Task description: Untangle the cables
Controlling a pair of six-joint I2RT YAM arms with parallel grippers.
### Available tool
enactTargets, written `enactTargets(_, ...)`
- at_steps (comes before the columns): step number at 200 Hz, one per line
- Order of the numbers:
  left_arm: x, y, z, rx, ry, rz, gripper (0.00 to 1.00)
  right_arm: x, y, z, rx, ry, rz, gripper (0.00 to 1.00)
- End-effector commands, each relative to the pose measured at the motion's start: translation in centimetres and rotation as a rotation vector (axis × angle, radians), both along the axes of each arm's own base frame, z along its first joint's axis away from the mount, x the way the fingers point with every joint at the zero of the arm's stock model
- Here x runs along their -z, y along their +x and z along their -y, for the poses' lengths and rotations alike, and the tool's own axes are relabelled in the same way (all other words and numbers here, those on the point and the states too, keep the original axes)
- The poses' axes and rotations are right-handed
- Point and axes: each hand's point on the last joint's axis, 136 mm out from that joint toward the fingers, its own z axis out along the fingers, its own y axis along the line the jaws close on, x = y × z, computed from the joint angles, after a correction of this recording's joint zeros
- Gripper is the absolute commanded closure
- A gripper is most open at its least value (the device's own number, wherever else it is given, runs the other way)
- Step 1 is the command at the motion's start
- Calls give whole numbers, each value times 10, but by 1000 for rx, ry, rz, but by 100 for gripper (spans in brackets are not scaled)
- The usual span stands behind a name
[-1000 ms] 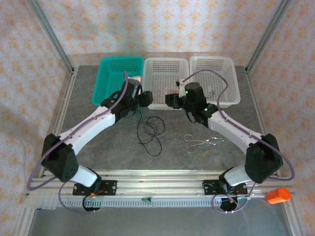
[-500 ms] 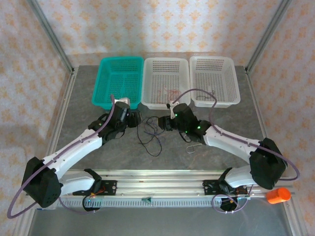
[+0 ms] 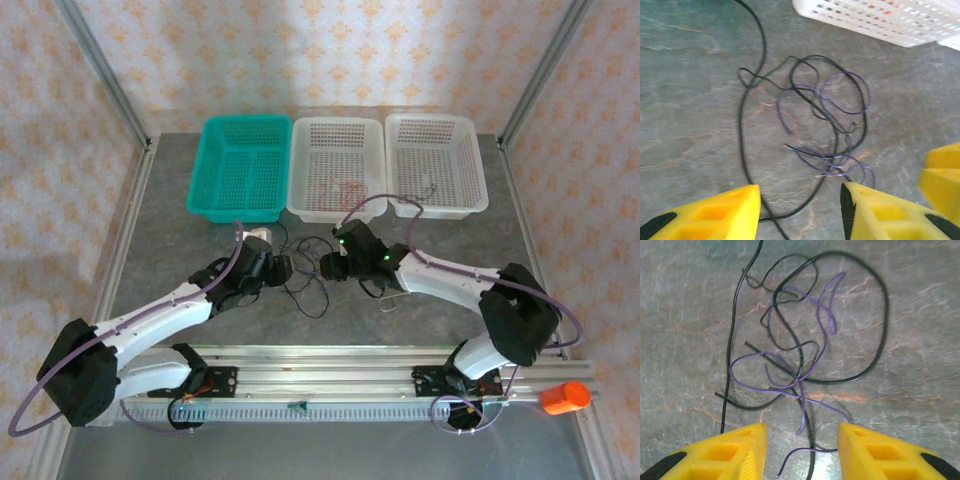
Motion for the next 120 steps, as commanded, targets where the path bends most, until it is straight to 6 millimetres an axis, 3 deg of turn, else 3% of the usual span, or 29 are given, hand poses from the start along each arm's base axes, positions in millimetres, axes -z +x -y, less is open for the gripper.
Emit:
enactTargets(1,-1,3,14,-14,-109,25,53,3,-9,-9,-43,5,-58,58)
enactTargets(38,9,2,13,-37,-124,10,54,16,-18,-18,-85,14,-120,59)
enactTargets(120,8,5,17,-23,-115,10,54,32,-16,-26,-90,6,-161,63)
